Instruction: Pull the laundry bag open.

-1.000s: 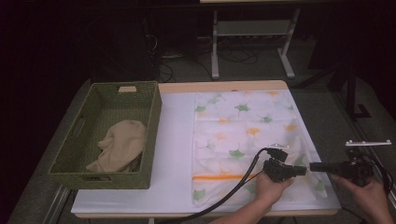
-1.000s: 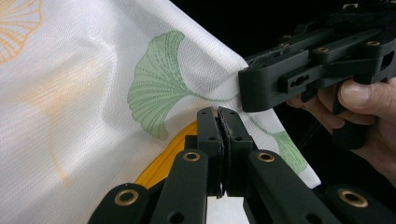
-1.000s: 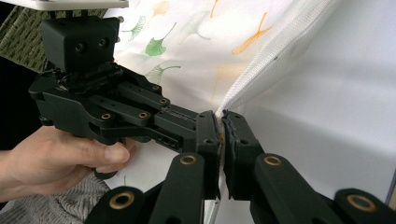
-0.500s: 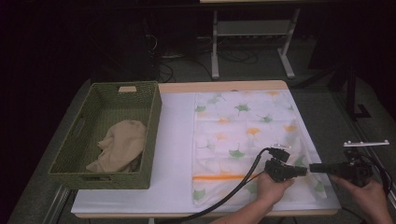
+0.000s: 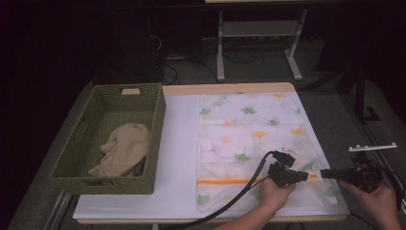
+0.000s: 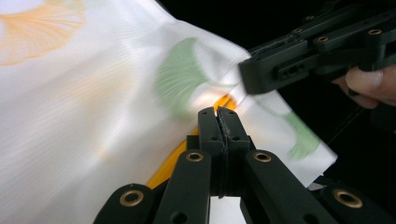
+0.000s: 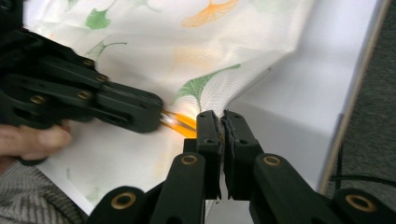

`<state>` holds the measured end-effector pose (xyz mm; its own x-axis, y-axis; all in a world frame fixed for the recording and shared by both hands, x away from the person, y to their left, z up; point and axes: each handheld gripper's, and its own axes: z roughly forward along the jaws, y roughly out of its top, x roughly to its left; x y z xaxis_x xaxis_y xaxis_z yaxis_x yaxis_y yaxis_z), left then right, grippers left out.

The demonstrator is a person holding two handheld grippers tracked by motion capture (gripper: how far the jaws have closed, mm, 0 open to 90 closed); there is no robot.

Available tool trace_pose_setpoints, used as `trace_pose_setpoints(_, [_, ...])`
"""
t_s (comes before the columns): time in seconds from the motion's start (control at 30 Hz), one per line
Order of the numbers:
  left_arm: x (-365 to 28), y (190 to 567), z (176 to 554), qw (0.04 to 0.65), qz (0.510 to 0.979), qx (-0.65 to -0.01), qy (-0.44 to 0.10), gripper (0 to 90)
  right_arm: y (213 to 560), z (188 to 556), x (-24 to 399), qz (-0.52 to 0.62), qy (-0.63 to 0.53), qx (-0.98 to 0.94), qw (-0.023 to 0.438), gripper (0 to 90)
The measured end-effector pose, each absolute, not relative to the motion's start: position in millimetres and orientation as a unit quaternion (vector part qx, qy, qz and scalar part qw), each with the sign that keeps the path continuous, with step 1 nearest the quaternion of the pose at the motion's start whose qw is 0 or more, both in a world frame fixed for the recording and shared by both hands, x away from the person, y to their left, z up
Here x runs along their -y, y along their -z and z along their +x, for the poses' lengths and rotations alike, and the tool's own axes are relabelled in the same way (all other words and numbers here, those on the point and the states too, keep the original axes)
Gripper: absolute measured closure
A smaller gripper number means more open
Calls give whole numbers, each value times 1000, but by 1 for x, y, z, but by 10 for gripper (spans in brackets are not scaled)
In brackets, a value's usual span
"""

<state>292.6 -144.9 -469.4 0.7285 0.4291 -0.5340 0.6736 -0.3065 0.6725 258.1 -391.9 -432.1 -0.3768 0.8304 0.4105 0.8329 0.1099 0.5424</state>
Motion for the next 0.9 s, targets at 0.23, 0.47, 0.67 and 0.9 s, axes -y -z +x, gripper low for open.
trace_pose_setpoints(0.23, [119,459,294,468,805,-347,115,900,431,258,391,-557,362,748,-4,856])
trace_pose_setpoints(0.47, [100,456,292,459,808,-354,111,900,430,258,388,-557,355,751,-8,855])
trace_pose_setpoints(0.67, [82,455,293,455,801,-371,115,900,430,258,388,-557,349,753,-10,855])
trace_pose_setpoints(0.9, [65,451,294,452,801,-376,115,900,431,258,386,-556,346,756,-12,855])
